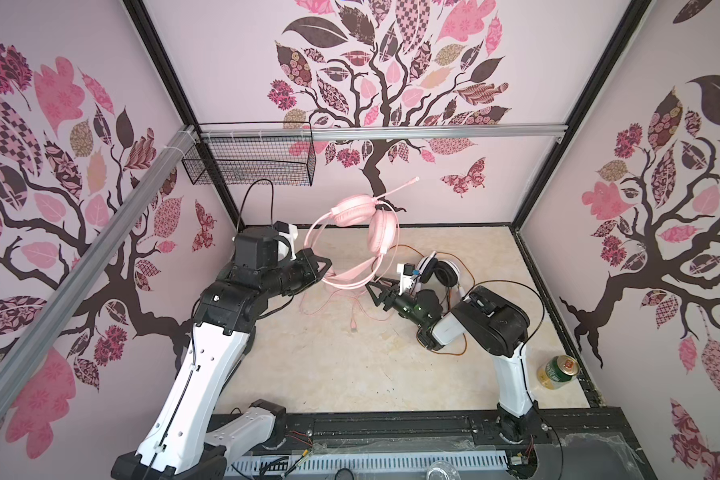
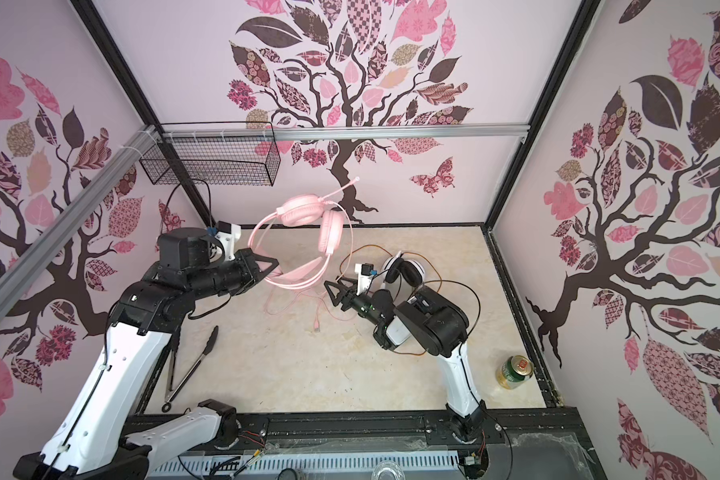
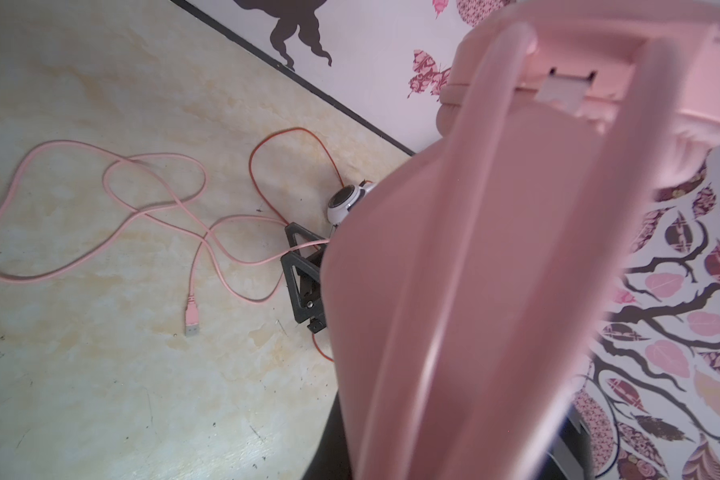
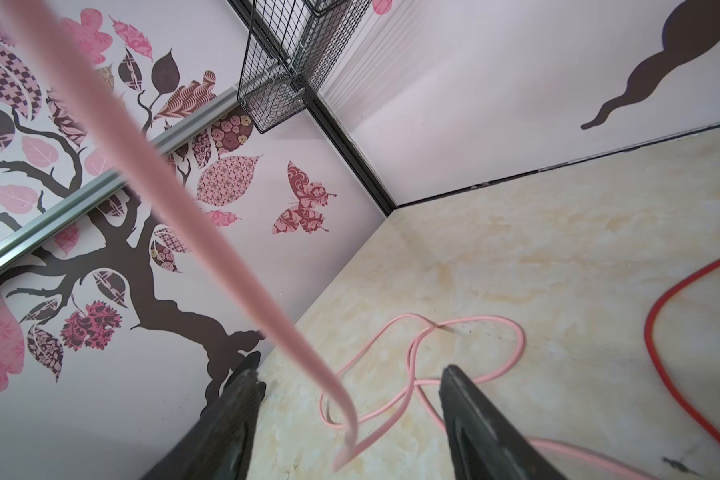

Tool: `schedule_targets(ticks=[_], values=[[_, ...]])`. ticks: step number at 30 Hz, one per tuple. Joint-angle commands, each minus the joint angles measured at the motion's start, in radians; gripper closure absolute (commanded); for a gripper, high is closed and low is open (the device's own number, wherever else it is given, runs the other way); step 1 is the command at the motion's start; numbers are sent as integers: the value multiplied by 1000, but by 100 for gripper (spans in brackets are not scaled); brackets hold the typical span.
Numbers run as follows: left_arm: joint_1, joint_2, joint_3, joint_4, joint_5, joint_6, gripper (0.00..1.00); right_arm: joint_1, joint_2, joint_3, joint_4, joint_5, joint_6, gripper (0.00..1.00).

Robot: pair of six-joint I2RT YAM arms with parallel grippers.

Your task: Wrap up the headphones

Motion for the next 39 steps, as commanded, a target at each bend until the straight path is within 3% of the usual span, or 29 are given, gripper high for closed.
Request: schedule_targets(ticks=[1,10,15,19,25,26,29,32,39], values=[[52,-10,-36,173,157,-47,100,6,72,57,133,27,21,37],[66,-38,-55,166,169,-53,100,6,131,175,133,9,38,44],[69,-44,-49,136,157,-38,100,6,153,216,133,-11,71,70],[84,-38,-49,110,152,-8,100,8,124,144,133,-14,84,86],[155,-64,-113,108,147,9,100,11,-75,-150,118,28,-18,90],[159,-71,-123,104,133,19,100,11,-127,-200,82,41,-45,90],[161,-93,-144,64,65,66,100,12,-336,-277,-269,29,-152,90],[162,-140,-193,62,16,87,100,13,-506,-277,-618,37,-236,90],[160,-210,-286,0,-121,202,100,14,-817,-196,-1211,80,-409,95]])
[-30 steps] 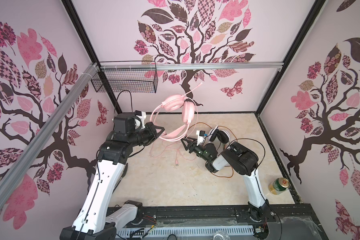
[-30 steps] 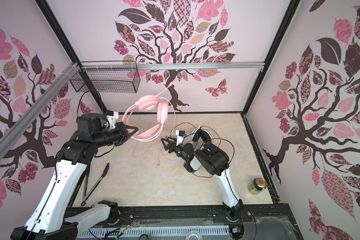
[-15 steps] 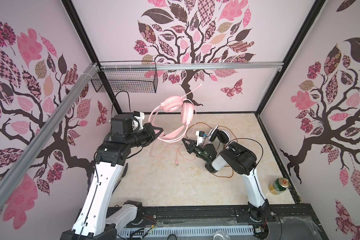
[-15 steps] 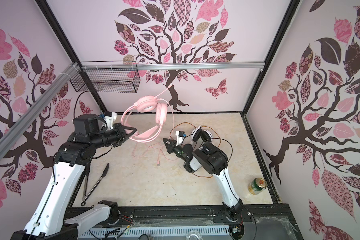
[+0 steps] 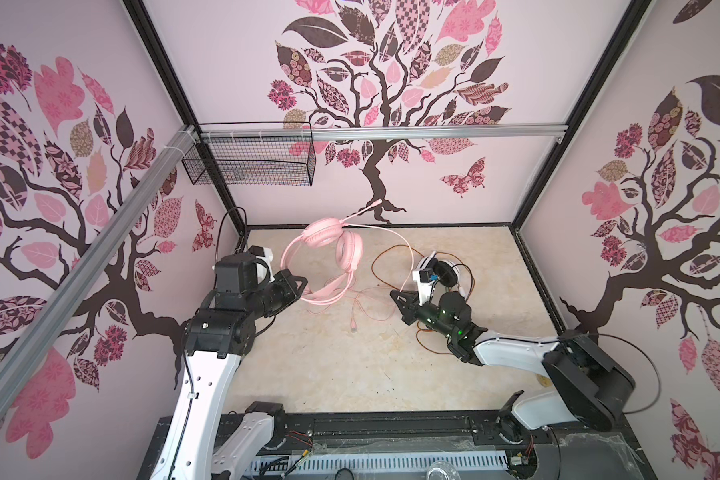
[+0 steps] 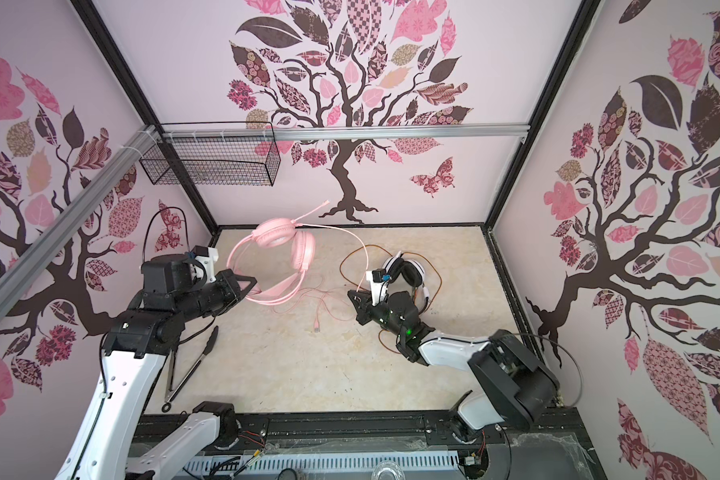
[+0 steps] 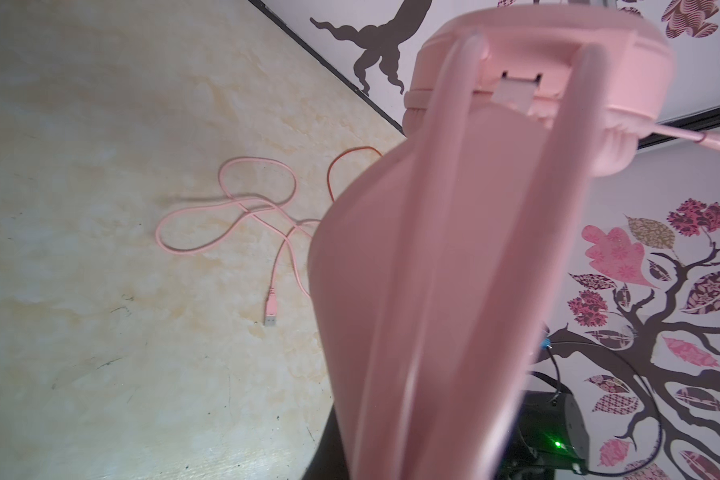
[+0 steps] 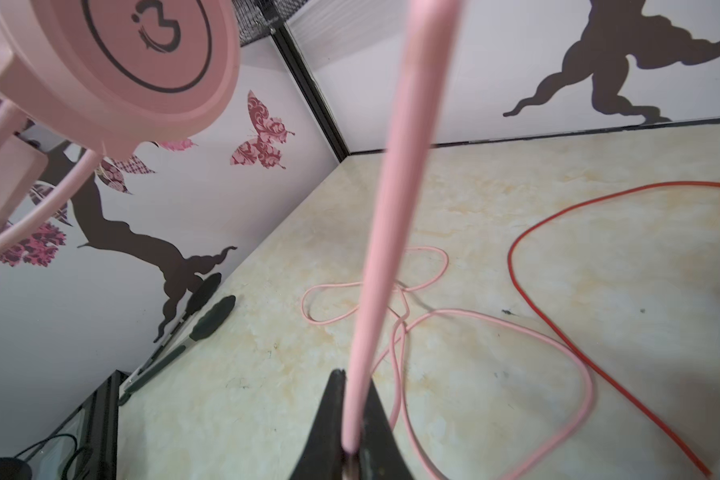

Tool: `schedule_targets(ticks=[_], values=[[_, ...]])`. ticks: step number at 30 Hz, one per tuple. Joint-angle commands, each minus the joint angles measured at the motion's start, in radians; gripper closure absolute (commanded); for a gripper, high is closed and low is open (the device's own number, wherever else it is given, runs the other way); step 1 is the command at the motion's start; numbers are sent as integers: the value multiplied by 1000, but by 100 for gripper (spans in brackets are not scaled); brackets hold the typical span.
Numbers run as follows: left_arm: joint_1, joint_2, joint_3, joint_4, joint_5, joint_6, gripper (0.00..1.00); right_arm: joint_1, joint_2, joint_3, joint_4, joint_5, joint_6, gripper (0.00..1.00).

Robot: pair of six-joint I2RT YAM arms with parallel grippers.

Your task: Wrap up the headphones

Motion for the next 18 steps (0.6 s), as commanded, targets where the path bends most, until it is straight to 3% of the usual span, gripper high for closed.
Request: schedule_targets(ticks=[1,3,8,10,14,18], values=[[1,-23,-46,31,-92,105,100,5,-99,98,-461,34,-154,97],[0,-27,-65,26,-146,131,100,15,-139,160,-626,82,-225,100],[-3,-24,-78,12,-288,181,100,73,-189,285,-942,353,-383,100],[-5,-24,-75,5,-377,180,100,85,-208,320,-1004,400,-392,100],[-9,-27,-65,-9,-543,164,100,160,-225,381,-1099,608,-441,100],[-34,-25,-54,-24,-619,185,100,215,-241,422,-1120,744,-518,100]])
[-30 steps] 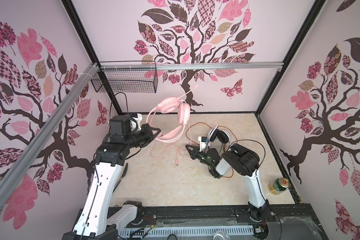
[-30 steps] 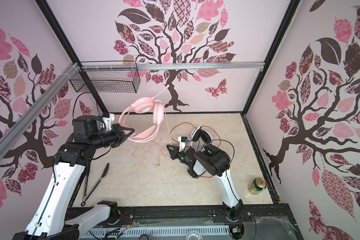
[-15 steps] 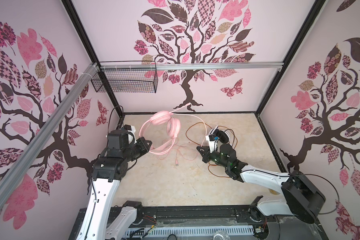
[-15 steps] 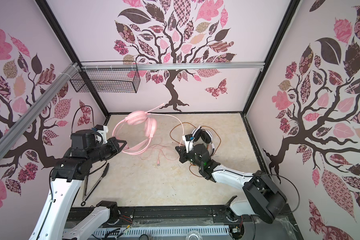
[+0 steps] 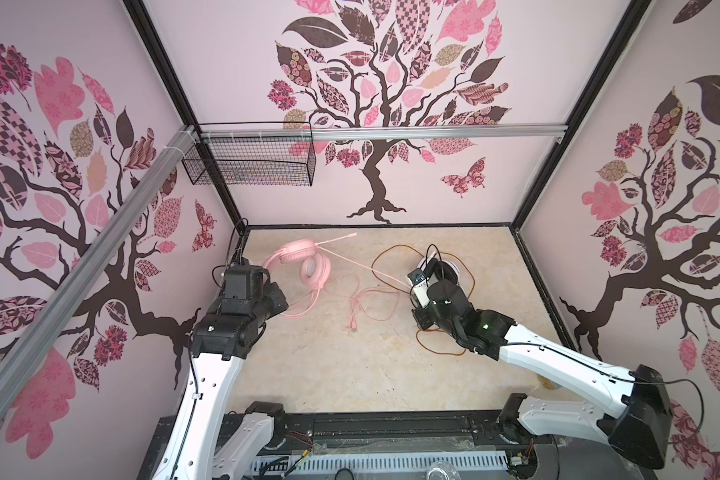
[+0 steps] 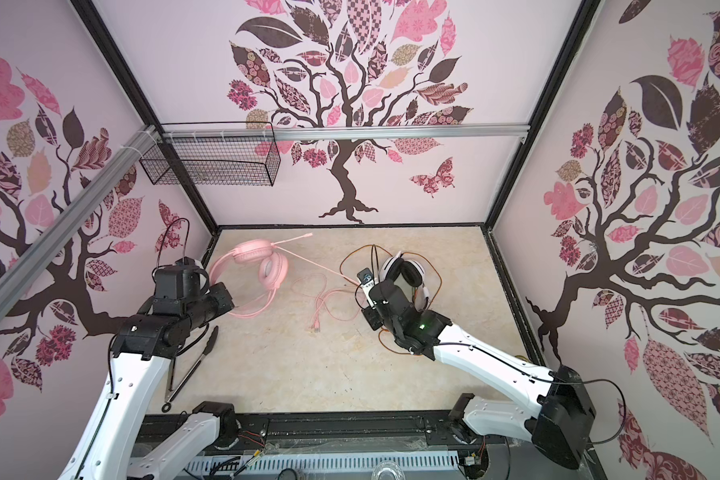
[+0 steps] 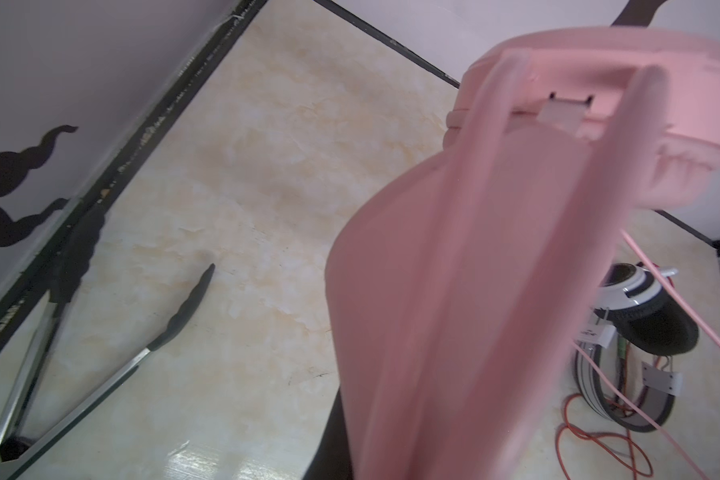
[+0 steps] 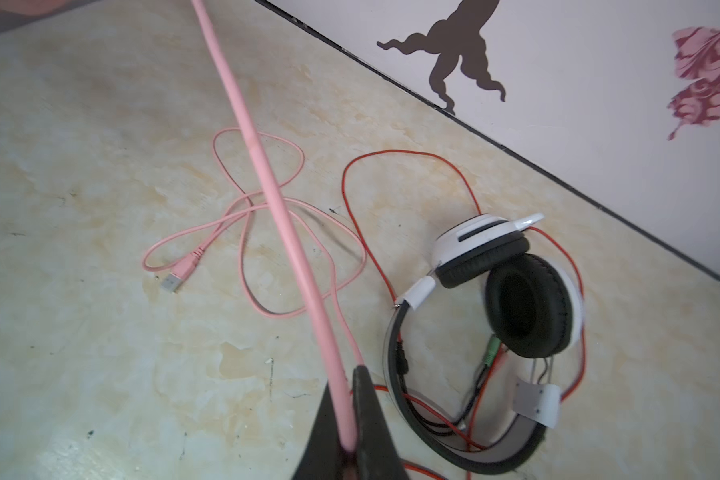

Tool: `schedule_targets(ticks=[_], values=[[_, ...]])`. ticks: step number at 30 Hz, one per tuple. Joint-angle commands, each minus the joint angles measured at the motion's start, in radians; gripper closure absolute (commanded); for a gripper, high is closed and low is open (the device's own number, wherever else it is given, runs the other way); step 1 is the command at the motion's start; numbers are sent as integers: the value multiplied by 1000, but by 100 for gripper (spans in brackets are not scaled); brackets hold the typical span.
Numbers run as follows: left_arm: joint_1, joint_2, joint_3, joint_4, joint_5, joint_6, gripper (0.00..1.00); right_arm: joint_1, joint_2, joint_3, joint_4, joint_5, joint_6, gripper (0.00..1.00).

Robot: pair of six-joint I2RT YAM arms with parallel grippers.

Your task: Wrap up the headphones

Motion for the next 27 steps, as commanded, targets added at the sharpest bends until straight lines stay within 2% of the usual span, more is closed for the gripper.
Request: schedule_targets(ticks=[1,5,9,11,14,17,22,25,27], values=[[-47,-13,19,55,-136,27,100,54,-30,64,-91,224,-110,100],[-225,48,40,40,-277,71,100,156,-1,114,-44,369,-246,100],[-377,138,70,10,-388,128,100,209,22,165,3,405,-342,100],[-427,164,72,-1,-411,157,100,224,23,192,13,413,-376,100],[-475,176,61,0,-376,198,100,250,14,225,17,414,-449,100],[-487,169,48,17,-252,250,100,254,4,226,52,434,-508,100],[-486,141,20,55,96,347,100,254,-10,140,201,486,-640,100],[-486,135,-7,74,261,354,100,254,-22,126,230,404,-614,100],[-486,142,-19,72,321,352,100,254,-45,122,230,308,-588,100]])
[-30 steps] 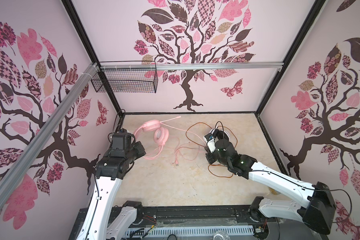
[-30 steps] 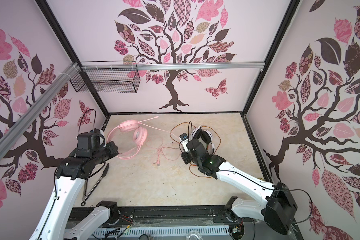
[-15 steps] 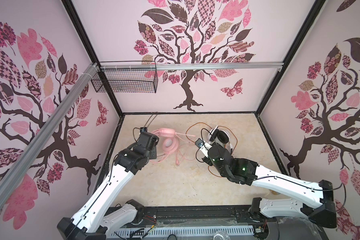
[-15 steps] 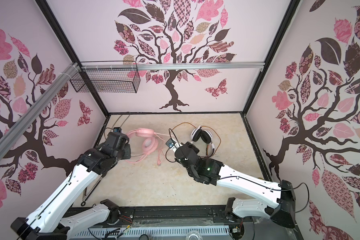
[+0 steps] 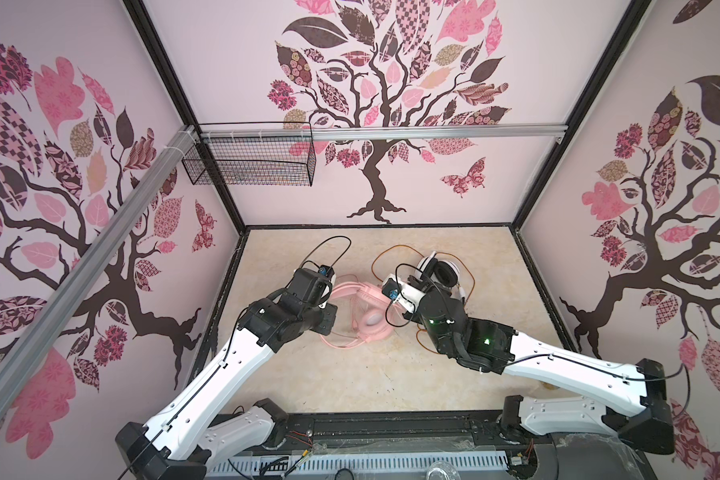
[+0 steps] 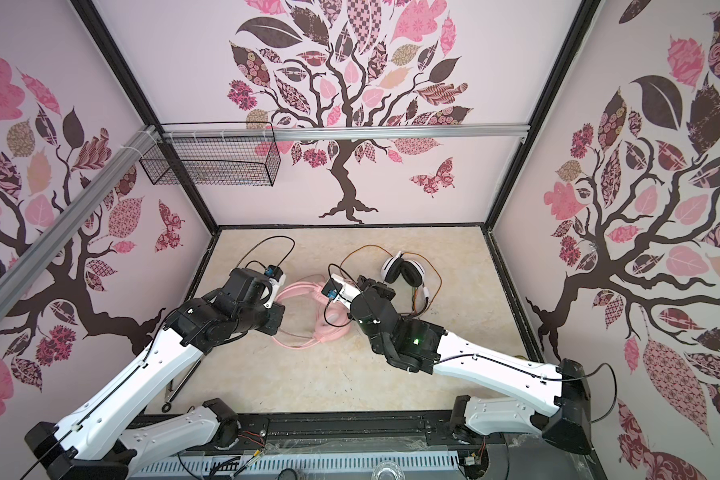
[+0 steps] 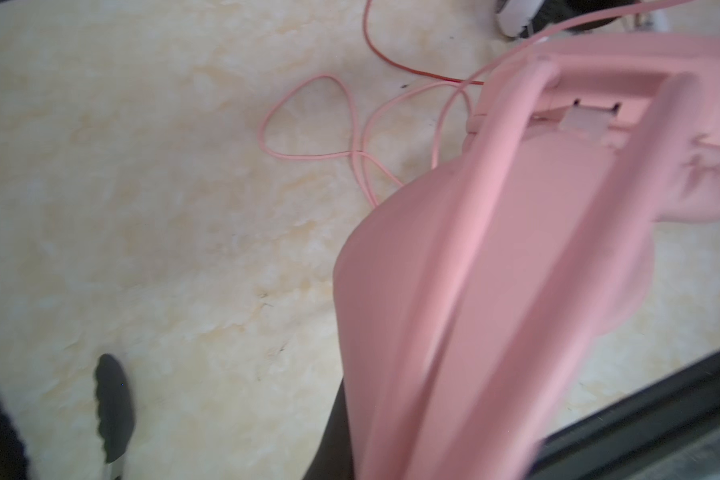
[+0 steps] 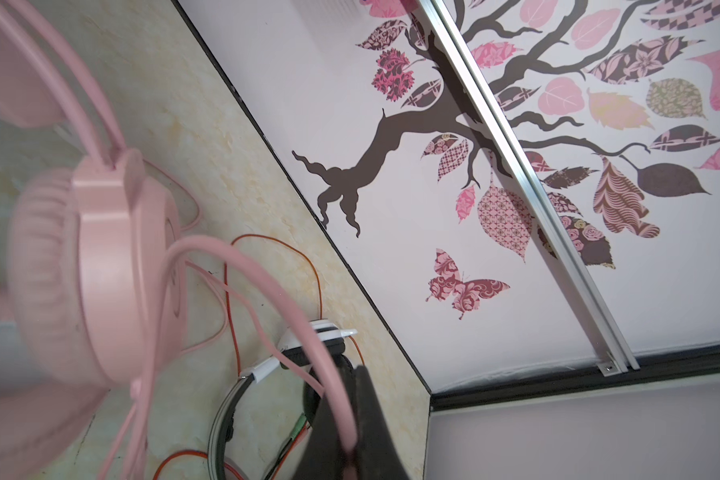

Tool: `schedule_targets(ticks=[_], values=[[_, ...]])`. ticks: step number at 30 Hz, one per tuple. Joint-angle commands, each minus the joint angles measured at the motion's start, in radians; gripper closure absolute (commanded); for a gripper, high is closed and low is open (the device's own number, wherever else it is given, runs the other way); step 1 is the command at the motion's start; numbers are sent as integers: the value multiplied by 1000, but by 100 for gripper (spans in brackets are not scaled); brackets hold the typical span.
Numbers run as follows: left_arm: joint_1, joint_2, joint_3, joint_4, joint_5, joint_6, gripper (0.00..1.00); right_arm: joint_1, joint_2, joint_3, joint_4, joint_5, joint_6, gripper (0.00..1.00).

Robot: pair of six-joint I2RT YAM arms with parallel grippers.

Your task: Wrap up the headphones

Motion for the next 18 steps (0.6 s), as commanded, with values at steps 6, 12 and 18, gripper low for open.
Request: schedule_targets(ticks=[6,12,18], values=[[-3,-19,-59,106,233,-19,100,6,-150,-15,84,-353,71,100],[-5,-10,-66,142,364,-34,100,5,-99,6,105,-361,68,100],[-13,-19,-43,141,454,-49,100,-60,52,103,60,-431,134,100]])
